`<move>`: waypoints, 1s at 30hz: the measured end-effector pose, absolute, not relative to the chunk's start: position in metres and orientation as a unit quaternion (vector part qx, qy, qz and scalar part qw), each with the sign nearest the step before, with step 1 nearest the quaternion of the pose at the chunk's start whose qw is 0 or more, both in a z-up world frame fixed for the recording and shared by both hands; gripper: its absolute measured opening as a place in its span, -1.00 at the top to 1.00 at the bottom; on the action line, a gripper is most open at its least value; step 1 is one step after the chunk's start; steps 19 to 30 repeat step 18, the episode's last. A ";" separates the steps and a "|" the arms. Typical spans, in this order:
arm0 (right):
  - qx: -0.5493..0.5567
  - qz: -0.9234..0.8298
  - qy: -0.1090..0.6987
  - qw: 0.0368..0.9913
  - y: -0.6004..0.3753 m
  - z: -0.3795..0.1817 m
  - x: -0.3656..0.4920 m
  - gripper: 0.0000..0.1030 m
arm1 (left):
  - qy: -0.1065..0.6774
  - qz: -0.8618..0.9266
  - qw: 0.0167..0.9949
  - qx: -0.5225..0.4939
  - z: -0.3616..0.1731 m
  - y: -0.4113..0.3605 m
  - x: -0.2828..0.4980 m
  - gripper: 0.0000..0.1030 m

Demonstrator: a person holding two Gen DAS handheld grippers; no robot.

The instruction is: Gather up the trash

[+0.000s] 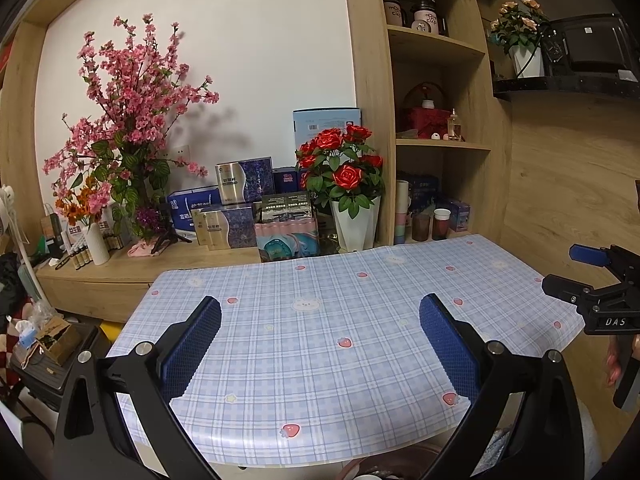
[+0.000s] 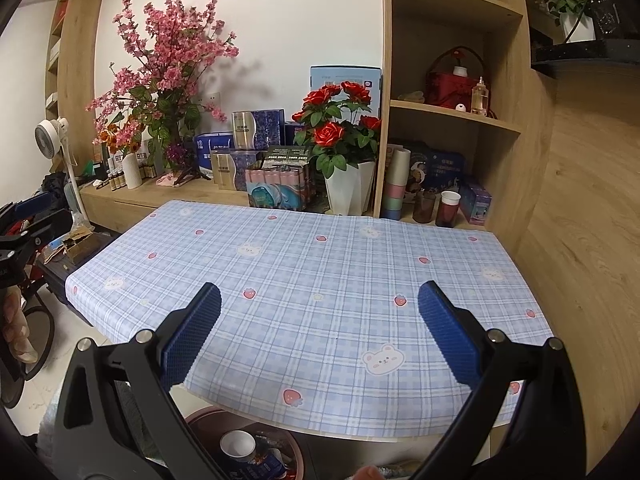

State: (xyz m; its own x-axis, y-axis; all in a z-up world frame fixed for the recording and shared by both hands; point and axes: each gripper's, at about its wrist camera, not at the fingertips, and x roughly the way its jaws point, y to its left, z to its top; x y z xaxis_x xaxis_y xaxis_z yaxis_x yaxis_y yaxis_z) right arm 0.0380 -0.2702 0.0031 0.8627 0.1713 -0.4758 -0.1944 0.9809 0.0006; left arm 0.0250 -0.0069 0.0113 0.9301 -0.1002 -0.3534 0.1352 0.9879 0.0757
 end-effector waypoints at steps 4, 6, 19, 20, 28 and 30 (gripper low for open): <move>-0.023 0.094 0.245 0.965 -0.271 0.004 0.038 -0.89 | 0.178 -0.061 0.981 0.049 0.010 -0.008 0.024 -0.89; -0.023 0.094 0.245 0.965 -0.272 0.003 0.039 -0.89 | 0.177 -0.060 0.981 0.049 0.010 -0.008 0.024 -0.89; -0.022 0.094 0.246 0.965 -0.272 0.003 0.039 -0.89 | 0.184 -0.059 0.980 0.052 0.009 -0.008 0.024 -0.89; -0.022 0.094 0.246 0.965 -0.272 0.003 0.039 -0.89 | 0.184 -0.059 0.980 0.052 0.009 -0.008 0.024 -0.89; -0.022 0.094 0.246 0.965 -0.272 0.003 0.039 -0.89 | 0.184 -0.059 0.980 0.052 0.009 -0.008 0.024 -0.89; -0.022 0.094 0.246 0.965 -0.272 0.003 0.039 -0.89 | 0.184 -0.059 0.980 0.052 0.009 -0.008 0.024 -0.89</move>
